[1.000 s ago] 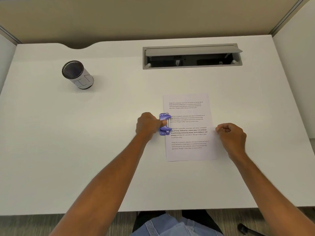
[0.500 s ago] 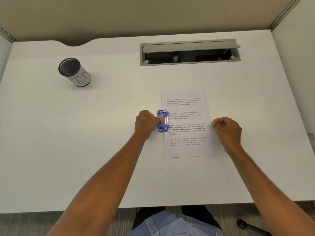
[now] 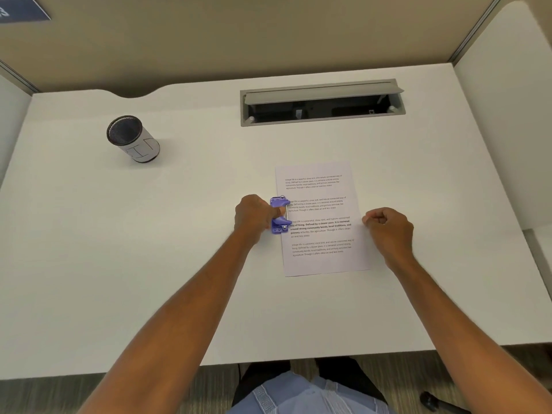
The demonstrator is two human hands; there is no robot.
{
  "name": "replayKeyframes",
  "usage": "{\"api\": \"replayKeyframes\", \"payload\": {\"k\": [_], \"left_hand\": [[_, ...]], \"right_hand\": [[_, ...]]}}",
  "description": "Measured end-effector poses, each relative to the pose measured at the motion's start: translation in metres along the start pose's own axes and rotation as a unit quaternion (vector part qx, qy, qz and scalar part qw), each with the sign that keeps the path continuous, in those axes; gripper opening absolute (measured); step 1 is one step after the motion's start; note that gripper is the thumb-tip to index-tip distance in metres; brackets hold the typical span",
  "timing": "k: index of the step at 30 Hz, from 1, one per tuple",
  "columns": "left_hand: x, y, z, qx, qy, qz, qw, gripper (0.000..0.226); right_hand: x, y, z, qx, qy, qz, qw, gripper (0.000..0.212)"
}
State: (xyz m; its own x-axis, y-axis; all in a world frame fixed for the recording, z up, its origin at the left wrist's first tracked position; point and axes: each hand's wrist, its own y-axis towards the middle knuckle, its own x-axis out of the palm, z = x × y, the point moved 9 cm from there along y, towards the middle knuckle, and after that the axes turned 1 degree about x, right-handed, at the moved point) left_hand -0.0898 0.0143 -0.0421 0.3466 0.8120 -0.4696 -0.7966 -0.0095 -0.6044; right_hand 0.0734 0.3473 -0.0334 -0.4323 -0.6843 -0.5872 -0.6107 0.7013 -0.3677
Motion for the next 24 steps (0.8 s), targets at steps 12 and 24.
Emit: {"api": "replayKeyframes", "payload": {"k": [12, 24], "left_hand": [[0.043, -0.121, -0.019, 0.307, 0.211, -0.006, 0.928, 0.033], [0.121, -0.142, -0.065, 0.402, 0.368, -0.145, 0.826, 0.085]], "right_hand": [[-0.009, -0.032, 0.027, 0.015, 0.002, 0.0, 1.0, 0.008], [0.002, -0.063, 0.029, 0.004, -0.051, 0.005, 0.999, 0.038]]}}
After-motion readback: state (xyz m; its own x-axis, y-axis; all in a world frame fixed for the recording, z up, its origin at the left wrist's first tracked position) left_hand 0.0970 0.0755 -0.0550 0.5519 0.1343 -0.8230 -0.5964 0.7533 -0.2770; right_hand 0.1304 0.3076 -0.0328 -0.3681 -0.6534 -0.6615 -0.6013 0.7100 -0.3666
